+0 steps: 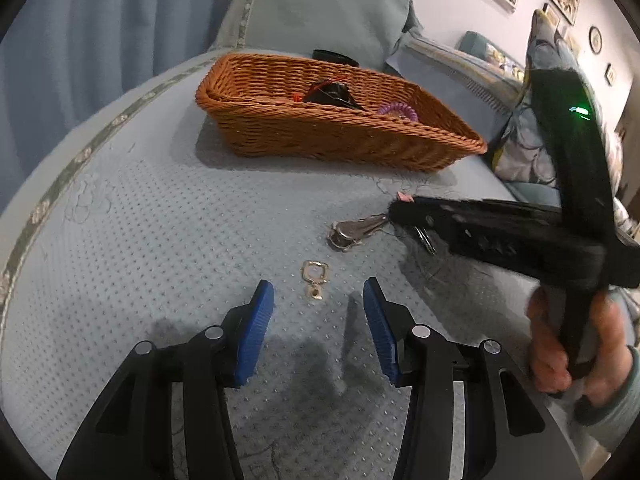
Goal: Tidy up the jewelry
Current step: 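Grasp the pink star hair clip with the right tool while the left grasps the gold clasp, then carry the star clip and gold clasp into the basket and open both tools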
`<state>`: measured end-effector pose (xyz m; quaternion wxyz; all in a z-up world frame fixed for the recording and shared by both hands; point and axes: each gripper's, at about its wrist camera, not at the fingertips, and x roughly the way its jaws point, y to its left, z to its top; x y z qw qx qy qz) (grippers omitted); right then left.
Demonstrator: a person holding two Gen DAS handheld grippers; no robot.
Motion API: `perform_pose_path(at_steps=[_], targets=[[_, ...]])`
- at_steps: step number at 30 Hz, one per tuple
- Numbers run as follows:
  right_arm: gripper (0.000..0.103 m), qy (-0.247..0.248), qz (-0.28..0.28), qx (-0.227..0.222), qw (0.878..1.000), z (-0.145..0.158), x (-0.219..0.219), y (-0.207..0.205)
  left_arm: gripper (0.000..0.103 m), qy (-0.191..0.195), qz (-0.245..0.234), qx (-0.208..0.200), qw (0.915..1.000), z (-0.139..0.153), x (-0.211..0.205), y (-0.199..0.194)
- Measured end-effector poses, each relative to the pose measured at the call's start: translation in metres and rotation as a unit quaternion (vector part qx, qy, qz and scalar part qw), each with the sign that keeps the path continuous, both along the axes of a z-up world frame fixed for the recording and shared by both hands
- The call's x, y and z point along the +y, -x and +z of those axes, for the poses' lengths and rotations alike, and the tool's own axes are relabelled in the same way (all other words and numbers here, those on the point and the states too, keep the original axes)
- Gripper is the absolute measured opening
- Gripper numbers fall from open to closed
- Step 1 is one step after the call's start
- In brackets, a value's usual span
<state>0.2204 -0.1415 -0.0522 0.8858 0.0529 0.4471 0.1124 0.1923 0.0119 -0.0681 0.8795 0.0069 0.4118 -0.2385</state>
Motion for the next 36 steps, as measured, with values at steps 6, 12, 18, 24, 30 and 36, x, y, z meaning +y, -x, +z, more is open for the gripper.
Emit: perform_pose_path(at_steps=[6, 12, 18, 24, 30, 36], targets=[[0.020, -0.026, 0.016, 0.000, 1.000, -0.003, -0.008, 0.024, 0.022, -0.045, 0.008, -0.018, 0.9988, 0.000, -0.010, -0.003], [0.020, -0.060, 0.012, -0.012, 0.998, -0.003, -0.023, 0.056, 0.008, -0.042, -0.021, -0.031, 0.9984, 0.006, -0.016, 0.002], [0.020, -0.089, 0.010, -0.035, 0.995, 0.003, -0.036, 0.085, 0.008, -0.009, -0.042, -0.038, 0.9984, 0.017, -0.013, 0.013], [0.020, -0.093, -0.003, -0.070, 0.993, 0.022, -0.046, 0.091, 0.008, 0.046, -0.045, -0.076, 0.9950, 0.046, -0.006, 0.025], [0.020, -0.078, -0.013, -0.125, 0.989, 0.064, -0.060, 0.081, 0.009, 0.115, -0.020, -0.138, 0.9835, 0.087, -0.005, 0.032], [0.020, -0.044, -0.010, -0.209, 0.977, 0.110, -0.070, 0.042, 0.009, 0.089, -0.004, -0.198, 0.9762, 0.127, -0.027, 0.005]])
